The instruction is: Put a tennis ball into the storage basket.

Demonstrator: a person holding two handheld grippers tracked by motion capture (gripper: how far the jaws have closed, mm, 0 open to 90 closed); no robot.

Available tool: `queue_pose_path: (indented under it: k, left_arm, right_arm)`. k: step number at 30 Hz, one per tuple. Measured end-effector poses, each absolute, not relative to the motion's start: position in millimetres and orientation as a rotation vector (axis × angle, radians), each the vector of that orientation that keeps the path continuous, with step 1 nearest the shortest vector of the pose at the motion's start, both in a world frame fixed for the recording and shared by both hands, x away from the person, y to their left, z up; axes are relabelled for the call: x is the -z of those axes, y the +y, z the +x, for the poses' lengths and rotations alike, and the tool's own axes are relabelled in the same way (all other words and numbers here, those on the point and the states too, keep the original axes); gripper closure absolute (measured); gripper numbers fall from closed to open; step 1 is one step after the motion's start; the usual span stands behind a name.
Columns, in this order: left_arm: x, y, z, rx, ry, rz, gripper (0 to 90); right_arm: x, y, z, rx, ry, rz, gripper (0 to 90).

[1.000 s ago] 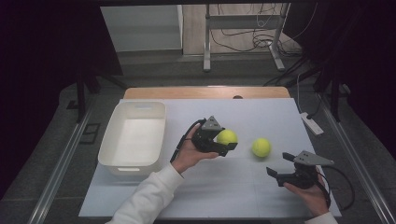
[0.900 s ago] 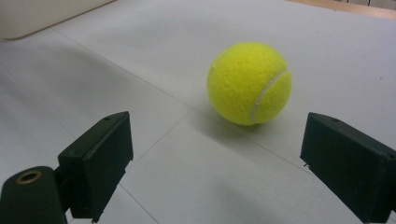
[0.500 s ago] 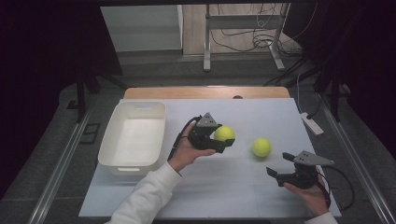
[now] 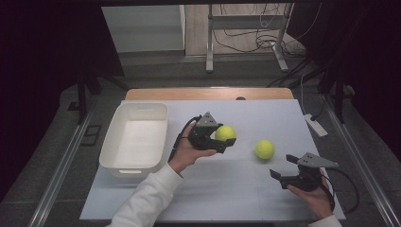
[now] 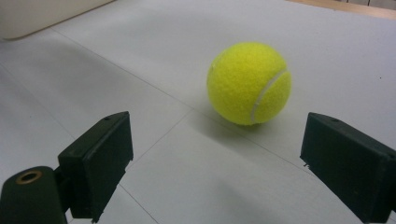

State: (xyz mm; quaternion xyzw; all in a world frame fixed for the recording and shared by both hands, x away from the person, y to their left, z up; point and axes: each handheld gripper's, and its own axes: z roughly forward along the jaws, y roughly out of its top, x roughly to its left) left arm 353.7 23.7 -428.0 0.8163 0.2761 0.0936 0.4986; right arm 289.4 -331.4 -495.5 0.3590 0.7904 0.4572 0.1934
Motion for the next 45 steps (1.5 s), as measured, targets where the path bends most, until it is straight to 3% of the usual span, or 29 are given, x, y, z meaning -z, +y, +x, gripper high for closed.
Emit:
queue_pose_path:
  k: [45]
  left_arm:
    - [406.3, 56.2, 355.6, -0.267, 0.709, 1.886, 27.0]
  right_arm:
    - [495.0, -331.7, 289.2, -1.288, 2.211, 1.010, 9.3]
